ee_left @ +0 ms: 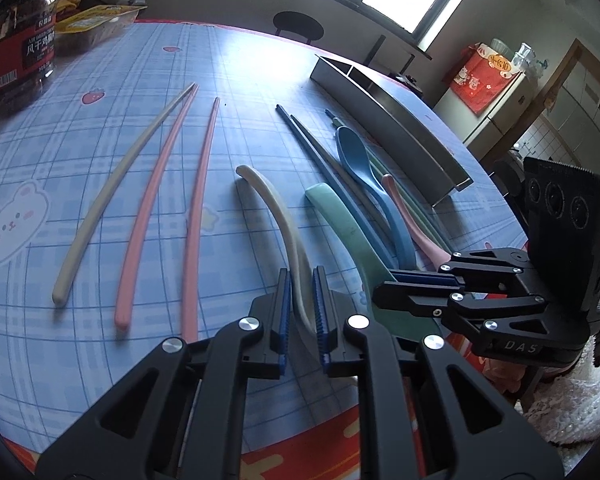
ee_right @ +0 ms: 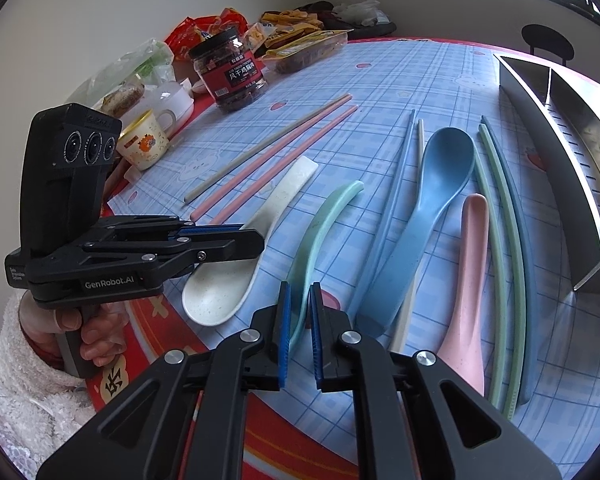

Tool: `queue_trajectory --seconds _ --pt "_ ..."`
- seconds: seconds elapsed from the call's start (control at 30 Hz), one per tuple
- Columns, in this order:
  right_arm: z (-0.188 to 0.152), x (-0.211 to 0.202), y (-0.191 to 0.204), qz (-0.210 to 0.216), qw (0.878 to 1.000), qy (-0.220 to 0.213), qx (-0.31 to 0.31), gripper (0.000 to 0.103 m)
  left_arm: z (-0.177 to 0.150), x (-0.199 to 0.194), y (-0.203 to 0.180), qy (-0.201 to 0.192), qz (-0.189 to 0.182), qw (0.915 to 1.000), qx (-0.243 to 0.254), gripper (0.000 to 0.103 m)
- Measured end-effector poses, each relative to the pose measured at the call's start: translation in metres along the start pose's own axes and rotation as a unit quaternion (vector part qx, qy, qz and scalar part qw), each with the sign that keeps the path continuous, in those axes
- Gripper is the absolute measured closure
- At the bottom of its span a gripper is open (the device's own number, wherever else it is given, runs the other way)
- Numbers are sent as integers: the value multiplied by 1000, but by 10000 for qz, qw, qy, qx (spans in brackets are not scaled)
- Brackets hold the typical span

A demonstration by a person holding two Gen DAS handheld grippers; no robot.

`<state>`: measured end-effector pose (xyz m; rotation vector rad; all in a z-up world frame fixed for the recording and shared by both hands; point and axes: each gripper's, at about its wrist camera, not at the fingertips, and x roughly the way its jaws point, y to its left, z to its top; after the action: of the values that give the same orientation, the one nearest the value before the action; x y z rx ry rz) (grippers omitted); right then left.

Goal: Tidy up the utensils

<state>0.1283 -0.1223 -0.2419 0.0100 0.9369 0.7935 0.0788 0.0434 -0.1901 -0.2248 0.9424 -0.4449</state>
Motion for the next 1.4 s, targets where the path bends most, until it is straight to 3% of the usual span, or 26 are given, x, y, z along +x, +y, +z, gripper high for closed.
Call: queue_trajectory --seconds 0.43,0.97,1.17,1.3,1.4 --pt "-4 -9 -2 76 9997 -219 35 98 -6 -5 -16 -219 324 9986 365 92" --pt "-8 -30 -19 280 9967 -646 401 98 -8 -30 2 -729 369 9966 -104 92" --pt "-2 -50 -35 681 9926 -756 660 98 8 -46 0 -846 246 9958 -242 92" --pt "12 -81 -53 415 9929 -1035 416 98 33 -56 -17 -1071 133 9941 -122 92" --pt "26 -101 -77 -24 9924 -1210 200 98 54 -48 -30 -1134 10 9935 -114 92"
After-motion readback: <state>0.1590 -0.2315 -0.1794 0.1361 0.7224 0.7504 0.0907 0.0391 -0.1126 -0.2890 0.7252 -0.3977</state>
